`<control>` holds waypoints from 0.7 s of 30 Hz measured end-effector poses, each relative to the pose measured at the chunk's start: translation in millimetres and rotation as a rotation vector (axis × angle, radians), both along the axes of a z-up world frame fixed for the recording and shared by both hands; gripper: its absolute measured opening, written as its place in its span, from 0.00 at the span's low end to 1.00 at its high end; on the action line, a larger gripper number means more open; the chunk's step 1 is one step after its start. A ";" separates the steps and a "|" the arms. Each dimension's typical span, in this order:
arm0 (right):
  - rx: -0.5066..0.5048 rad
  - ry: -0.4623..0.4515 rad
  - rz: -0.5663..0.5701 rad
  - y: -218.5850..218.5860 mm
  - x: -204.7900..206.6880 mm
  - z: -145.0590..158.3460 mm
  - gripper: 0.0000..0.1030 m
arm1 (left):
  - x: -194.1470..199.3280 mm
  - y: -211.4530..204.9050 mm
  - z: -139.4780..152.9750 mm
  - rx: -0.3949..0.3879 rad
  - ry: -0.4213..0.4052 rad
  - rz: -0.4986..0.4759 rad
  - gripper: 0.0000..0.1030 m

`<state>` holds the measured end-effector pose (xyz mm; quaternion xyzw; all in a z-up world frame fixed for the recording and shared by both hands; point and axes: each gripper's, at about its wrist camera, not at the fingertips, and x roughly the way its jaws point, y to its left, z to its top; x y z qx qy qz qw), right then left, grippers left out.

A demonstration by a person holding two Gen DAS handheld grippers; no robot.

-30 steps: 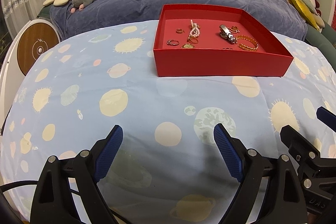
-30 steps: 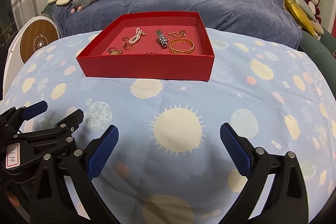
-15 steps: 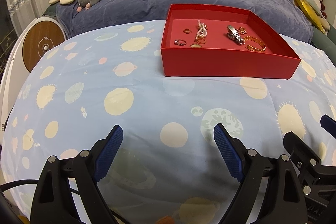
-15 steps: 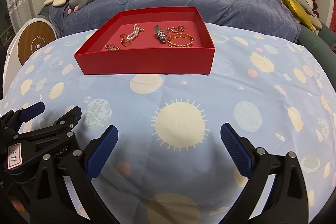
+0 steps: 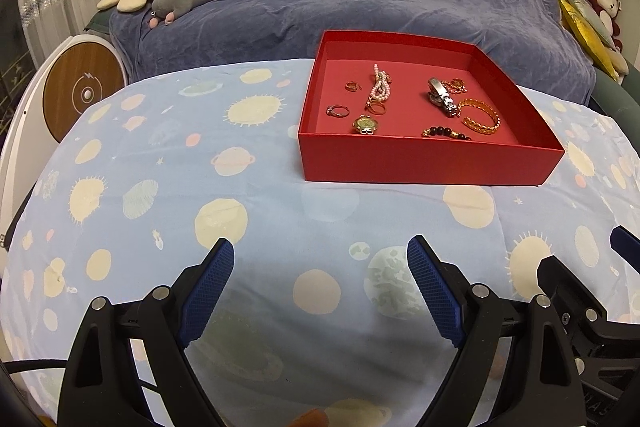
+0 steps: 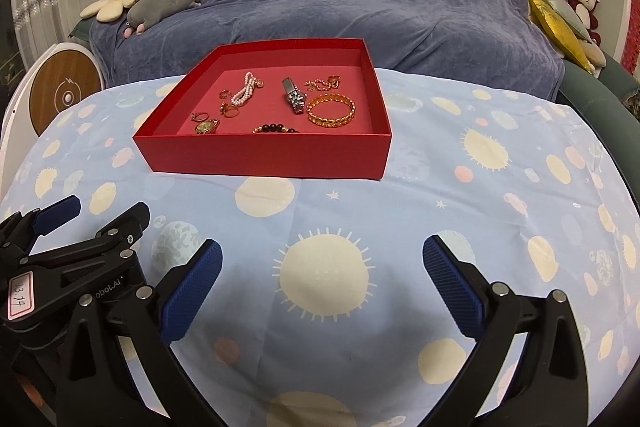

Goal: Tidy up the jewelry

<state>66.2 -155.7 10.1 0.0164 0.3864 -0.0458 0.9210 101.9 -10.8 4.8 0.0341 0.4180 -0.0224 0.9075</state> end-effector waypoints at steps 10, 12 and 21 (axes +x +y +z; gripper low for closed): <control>-0.058 0.004 0.045 4.3 7.4 0.2 0.95 | 4.1 -1.5 -3.3 0.012 -0.006 0.007 0.84; -0.065 0.003 0.046 4.6 8.1 -0.3 0.95 | 4.9 -2.1 -3.6 0.015 -0.008 0.007 0.84; -0.063 0.007 0.049 4.4 9.7 -1.3 0.95 | 7.0 -2.3 -4.2 0.015 -0.004 0.006 0.84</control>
